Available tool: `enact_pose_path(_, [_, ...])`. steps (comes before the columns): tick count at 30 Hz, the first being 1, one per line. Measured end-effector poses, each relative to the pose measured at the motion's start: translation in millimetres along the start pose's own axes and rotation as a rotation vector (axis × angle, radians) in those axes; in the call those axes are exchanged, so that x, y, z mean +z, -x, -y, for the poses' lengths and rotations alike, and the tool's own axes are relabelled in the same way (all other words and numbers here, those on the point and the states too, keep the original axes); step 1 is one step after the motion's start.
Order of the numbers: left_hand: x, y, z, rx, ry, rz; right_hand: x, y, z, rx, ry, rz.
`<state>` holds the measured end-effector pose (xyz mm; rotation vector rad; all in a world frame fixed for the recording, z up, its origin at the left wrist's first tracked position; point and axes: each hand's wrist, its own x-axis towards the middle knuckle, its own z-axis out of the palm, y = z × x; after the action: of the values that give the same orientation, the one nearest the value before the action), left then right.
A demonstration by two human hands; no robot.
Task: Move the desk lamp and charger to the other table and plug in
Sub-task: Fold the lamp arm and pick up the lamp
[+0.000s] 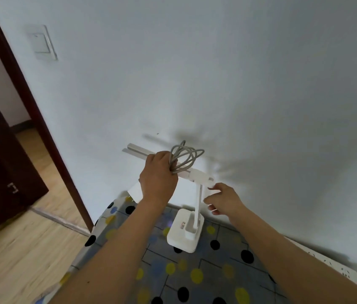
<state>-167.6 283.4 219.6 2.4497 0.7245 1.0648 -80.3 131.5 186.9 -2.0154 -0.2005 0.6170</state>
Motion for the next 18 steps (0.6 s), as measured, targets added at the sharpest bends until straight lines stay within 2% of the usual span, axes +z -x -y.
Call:
enact_pose_path(7, [13,-8,24,-0.008,-0.003,0.047,18,-11,-5,-0.137,0.320,-0.001])
enact_pose_path(18, [23,-12,35,-0.007,0.052,0.034,31,-26,-12,-0.214,0.569,-0.026])
